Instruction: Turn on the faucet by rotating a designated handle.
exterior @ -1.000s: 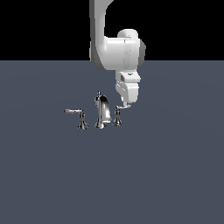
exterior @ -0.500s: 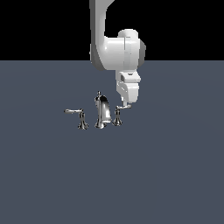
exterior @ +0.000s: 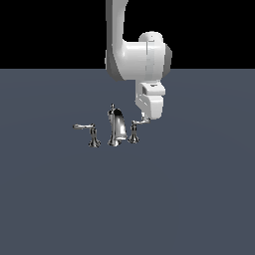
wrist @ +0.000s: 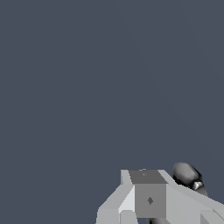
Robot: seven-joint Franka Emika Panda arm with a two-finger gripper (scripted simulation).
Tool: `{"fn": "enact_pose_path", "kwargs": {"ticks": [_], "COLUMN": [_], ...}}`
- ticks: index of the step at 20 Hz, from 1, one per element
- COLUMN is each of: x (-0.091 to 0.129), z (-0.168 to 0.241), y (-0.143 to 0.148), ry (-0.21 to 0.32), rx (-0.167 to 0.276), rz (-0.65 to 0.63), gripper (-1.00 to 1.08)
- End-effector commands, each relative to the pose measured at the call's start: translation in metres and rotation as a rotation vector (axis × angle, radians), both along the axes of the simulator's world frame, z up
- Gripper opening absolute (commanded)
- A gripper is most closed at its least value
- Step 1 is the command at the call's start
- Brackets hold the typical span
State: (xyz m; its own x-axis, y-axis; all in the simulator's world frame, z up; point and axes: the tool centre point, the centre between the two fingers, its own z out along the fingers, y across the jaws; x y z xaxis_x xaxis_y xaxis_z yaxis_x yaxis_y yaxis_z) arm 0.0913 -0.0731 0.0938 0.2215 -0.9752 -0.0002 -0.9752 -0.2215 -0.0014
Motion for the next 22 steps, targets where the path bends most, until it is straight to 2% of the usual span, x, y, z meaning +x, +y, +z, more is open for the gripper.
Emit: {"fn": "enact_pose_path", "kwargs": {"ticks": [1,5,7,22], "x": [-0.008,-0.019,-0.012,-0.058], "z": [0.0,0.0,0.0,0.0], "y": [-0.006,-0.014,-0.003,-0.006], "ry": [0.001,0.001,-0.008,-0.001], "rx": [-0.001,-0.001,0.004,0.0], "rz": [-0.001,-0.001,0.011,0.001], "gripper": [-1.0,-1.0,-1.0,-1.0]}}
